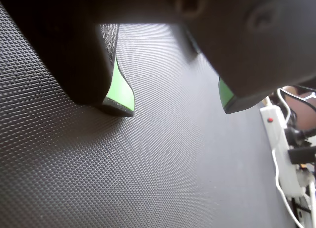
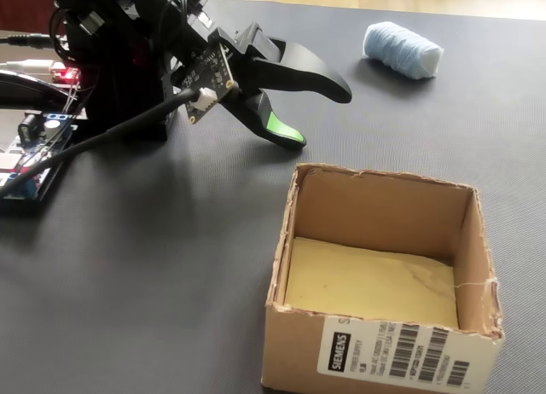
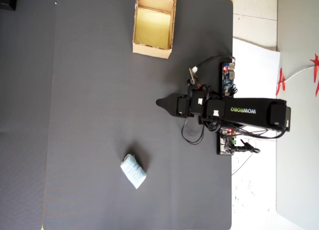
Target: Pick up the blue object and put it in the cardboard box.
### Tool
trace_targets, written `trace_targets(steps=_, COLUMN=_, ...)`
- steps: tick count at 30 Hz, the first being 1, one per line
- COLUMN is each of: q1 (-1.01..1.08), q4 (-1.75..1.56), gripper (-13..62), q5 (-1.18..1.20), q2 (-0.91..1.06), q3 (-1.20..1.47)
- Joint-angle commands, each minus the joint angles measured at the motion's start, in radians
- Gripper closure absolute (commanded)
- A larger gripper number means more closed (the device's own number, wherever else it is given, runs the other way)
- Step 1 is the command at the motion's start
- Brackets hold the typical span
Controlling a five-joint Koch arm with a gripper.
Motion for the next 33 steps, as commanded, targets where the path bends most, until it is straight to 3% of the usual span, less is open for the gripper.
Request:
trace_targets(steps=1, q1=0.000, q4=0.094, gripper=15.3, q5=0.017, q2=0.080, q3=0.038)
trace_targets(steps=9, q1=-0.008, q4=0.077, gripper=15.5, q5=0.015, q2=0.080, q3=0.037)
trace_targets(steps=33, q1=-0.445, q4=-0.032, gripper=15.6, q5=0.015, q2=0.087, q3=-0.015)
